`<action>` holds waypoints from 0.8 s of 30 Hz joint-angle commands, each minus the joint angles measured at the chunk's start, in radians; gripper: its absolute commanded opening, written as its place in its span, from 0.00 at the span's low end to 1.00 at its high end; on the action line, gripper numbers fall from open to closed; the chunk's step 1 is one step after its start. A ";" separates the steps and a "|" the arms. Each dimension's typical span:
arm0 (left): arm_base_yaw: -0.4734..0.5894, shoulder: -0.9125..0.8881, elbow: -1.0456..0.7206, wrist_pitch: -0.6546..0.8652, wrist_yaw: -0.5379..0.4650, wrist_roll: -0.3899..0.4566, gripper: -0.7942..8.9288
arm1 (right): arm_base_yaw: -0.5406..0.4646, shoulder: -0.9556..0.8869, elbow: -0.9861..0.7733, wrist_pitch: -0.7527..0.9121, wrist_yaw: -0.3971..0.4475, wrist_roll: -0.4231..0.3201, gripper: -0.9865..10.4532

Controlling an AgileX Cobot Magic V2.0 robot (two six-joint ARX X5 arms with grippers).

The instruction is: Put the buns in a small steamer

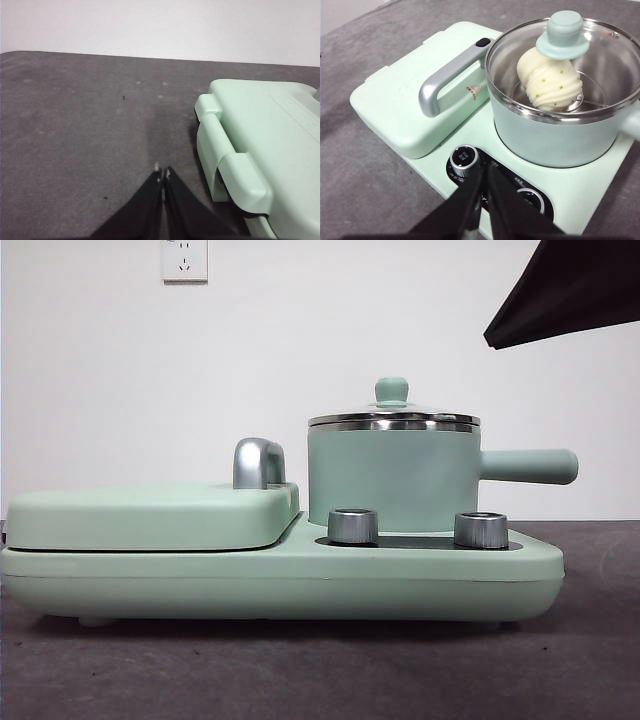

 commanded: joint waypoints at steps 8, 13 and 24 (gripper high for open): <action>0.000 0.000 -0.019 0.012 -0.003 0.015 0.09 | 0.006 0.005 0.011 0.010 -0.001 0.000 0.10; 0.000 0.000 -0.019 0.012 -0.003 0.015 0.09 | 0.006 0.004 0.011 0.011 0.003 -0.080 0.10; 0.000 0.000 -0.019 0.012 -0.003 0.015 0.09 | -0.267 -0.300 -0.260 0.159 0.120 -0.153 0.10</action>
